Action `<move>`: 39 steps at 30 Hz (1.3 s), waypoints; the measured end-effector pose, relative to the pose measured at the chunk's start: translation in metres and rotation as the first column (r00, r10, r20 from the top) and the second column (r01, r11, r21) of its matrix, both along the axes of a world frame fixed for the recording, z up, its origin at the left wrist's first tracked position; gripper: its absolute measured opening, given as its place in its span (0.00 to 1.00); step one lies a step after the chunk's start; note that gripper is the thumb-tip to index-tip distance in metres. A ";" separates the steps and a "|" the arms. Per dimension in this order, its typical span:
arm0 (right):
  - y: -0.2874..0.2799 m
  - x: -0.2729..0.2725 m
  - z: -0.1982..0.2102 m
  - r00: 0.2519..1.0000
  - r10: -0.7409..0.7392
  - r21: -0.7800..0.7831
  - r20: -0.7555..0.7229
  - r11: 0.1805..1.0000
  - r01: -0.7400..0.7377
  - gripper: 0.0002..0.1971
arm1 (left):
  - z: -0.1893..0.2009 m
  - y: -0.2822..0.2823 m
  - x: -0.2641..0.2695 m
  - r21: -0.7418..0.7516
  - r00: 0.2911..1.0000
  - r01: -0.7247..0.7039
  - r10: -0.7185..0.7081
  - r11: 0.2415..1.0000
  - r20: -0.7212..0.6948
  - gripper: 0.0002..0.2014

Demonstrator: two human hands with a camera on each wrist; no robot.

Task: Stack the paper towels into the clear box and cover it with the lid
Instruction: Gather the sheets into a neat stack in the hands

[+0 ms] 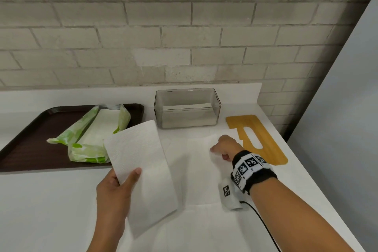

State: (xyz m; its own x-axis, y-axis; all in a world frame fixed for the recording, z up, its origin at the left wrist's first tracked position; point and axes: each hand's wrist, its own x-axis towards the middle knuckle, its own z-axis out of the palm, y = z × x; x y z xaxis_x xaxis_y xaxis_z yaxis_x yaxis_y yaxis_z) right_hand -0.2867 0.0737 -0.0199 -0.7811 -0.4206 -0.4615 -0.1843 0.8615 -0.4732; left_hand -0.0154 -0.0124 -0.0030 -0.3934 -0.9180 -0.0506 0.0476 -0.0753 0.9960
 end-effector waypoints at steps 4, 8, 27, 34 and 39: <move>-0.008 0.002 -0.012 0.998 0.001 0.022 -0.069 1.000 0.000 0.15 | -0.004 0.002 0.009 0.018 1.000 -0.006 0.006 1.000 0.006 0.05; -0.003 0.002 -0.011 0.983 -0.112 -0.310 -0.143 0.949 0.063 0.08 | -0.004 0.003 0.016 0.045 1.000 0.010 -0.010 0.999 0.001 0.06; 0.048 0.093 0.111 0.963 -0.151 -0.901 -0.223 0.408 -0.145 0.16 | 0.018 0.034 -0.030 0.494 0.919 0.362 -0.213 0.790 -0.332 0.17; 0.021 0.105 0.042 0.877 -0.111 -0.459 -0.468 0.879 -0.134 0.20 | 0.013 0.052 -0.047 0.455 0.886 0.463 -0.379 0.760 -0.268 0.24; 0.014 0.086 0.041 0.977 -0.109 -0.657 -0.180 0.753 -0.037 0.10 | 0.005 0.048 -0.039 0.359 0.919 0.394 -0.349 0.846 -0.186 0.15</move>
